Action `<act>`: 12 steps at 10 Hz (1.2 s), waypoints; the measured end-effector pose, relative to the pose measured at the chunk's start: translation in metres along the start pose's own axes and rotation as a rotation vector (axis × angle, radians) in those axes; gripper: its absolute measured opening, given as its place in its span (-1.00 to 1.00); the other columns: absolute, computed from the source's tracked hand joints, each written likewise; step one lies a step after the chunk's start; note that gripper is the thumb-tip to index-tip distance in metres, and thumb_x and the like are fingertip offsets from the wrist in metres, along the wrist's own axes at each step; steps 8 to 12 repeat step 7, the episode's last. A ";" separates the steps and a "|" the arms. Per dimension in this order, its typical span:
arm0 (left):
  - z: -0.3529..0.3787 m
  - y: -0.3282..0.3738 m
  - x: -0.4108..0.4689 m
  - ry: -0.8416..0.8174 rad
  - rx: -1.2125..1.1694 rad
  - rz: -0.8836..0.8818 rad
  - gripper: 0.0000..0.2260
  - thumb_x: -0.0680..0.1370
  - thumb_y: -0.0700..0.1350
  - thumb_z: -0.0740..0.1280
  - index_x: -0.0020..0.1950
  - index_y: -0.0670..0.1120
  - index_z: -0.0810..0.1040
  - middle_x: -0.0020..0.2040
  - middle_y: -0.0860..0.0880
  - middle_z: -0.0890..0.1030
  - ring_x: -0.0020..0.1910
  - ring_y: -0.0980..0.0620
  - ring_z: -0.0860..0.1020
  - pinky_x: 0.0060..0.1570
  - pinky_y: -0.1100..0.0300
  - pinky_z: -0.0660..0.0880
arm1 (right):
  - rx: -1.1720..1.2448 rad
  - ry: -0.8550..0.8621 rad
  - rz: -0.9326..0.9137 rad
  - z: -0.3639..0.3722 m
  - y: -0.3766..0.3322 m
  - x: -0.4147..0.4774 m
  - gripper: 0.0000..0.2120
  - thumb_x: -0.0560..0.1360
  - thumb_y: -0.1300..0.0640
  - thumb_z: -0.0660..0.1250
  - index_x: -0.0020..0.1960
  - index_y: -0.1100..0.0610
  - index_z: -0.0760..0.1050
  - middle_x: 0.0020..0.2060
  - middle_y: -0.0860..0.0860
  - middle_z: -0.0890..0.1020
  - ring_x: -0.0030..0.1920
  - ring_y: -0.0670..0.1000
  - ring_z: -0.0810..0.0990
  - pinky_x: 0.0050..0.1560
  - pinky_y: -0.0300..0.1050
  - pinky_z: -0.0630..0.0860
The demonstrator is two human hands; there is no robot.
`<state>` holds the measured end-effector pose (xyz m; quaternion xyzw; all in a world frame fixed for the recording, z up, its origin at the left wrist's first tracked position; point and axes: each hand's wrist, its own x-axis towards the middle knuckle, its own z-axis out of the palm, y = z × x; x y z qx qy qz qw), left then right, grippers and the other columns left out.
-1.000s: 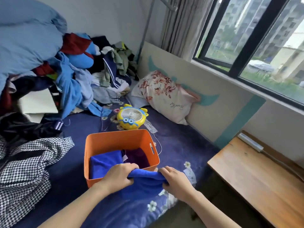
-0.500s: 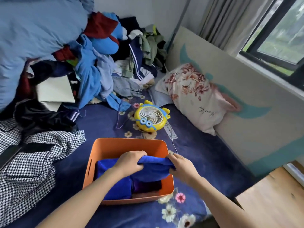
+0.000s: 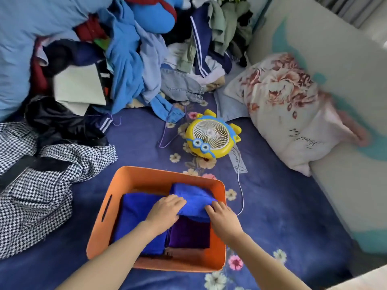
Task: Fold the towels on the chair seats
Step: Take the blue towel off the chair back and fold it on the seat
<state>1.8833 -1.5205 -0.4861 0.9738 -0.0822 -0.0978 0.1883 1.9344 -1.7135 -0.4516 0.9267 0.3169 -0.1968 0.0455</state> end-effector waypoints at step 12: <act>0.103 0.014 -0.031 -0.689 0.053 -0.291 -0.51 0.58 -0.10 0.11 0.50 -0.09 0.12 0.54 -0.11 0.02 0.48 -0.13 0.08 0.37 -0.01 0.16 | -0.108 -0.621 -0.071 0.100 -0.018 0.019 -0.55 0.54 0.23 0.16 0.42 0.16 0.22 0.37 0.19 0.27 0.35 0.21 0.28 0.32 0.04 0.24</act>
